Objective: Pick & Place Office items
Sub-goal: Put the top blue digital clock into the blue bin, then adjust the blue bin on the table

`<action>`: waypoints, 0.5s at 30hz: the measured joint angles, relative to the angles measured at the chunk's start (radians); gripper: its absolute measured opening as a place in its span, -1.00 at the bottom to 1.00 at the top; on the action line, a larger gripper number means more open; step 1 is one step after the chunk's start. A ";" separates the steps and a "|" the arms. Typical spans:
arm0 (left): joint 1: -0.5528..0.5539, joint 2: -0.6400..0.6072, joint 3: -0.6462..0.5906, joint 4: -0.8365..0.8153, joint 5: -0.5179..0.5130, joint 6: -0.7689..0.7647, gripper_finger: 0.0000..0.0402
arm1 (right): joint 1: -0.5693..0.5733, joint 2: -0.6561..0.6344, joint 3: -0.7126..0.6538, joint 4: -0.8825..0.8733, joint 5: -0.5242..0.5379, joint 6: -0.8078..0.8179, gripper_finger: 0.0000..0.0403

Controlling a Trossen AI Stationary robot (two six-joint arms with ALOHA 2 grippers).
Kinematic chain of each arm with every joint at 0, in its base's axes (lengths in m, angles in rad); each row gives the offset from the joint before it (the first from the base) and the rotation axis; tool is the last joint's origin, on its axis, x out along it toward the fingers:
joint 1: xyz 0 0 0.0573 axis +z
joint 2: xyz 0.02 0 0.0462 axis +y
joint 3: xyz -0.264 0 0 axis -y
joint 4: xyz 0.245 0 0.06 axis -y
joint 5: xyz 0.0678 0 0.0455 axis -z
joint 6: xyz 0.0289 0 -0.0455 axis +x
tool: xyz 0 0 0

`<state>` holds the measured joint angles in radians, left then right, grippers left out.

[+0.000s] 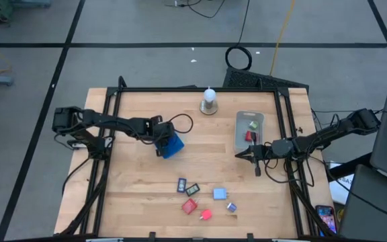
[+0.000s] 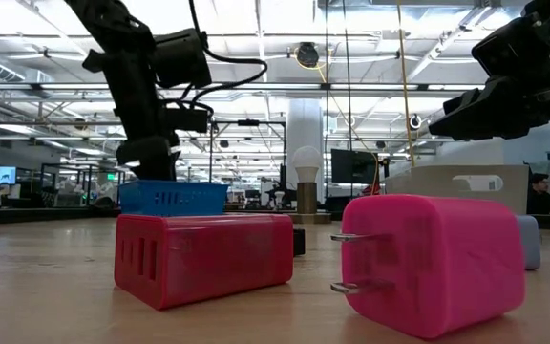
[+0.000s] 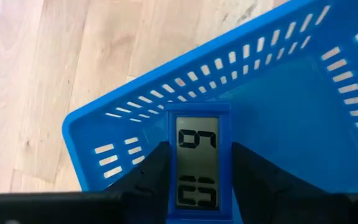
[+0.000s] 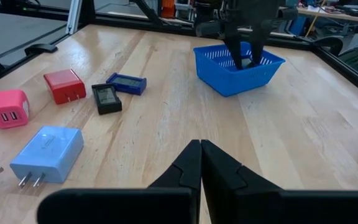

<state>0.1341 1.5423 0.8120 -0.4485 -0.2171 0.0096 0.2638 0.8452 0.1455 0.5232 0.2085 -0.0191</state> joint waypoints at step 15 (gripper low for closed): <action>-0.010 -0.087 0.024 -0.030 0.007 -0.001 0.35 | 0.000 0.000 0.000 0.000 0.000 0.007 -1.00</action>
<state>0.1246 1.4557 0.8356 -0.4789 -0.2096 0.0083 0.2634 0.8452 0.1455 0.5232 0.2085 -0.0116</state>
